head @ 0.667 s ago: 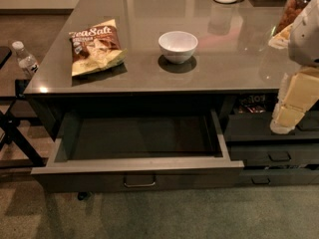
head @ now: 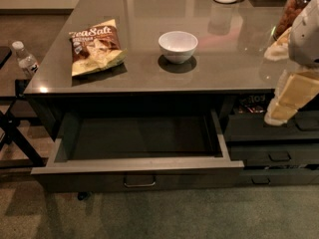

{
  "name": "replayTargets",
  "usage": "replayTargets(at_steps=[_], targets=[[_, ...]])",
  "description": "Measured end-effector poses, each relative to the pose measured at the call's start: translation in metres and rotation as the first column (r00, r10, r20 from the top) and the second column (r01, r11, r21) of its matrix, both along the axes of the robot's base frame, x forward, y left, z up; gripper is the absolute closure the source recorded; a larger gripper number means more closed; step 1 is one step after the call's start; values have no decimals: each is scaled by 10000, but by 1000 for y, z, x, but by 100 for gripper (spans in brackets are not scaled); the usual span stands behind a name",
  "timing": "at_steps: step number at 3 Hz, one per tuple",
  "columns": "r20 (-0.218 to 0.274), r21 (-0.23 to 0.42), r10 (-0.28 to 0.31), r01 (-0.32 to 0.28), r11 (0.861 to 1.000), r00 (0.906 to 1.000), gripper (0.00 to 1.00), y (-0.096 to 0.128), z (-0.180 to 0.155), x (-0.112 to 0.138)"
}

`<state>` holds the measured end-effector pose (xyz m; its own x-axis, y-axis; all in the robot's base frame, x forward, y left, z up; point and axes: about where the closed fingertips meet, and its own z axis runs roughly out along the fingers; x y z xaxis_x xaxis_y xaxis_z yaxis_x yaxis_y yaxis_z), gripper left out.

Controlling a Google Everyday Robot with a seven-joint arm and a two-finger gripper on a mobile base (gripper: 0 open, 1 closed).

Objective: Close top drawer

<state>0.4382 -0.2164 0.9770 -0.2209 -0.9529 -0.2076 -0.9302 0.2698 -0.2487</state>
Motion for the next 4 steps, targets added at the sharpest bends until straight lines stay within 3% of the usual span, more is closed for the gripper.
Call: replayTargets(at_steps=[3,4], targets=[[1,0,0,0,10000,10000,89,0,0,0],[217,-56,-9,11,10000,9998,100,0,7,3]])
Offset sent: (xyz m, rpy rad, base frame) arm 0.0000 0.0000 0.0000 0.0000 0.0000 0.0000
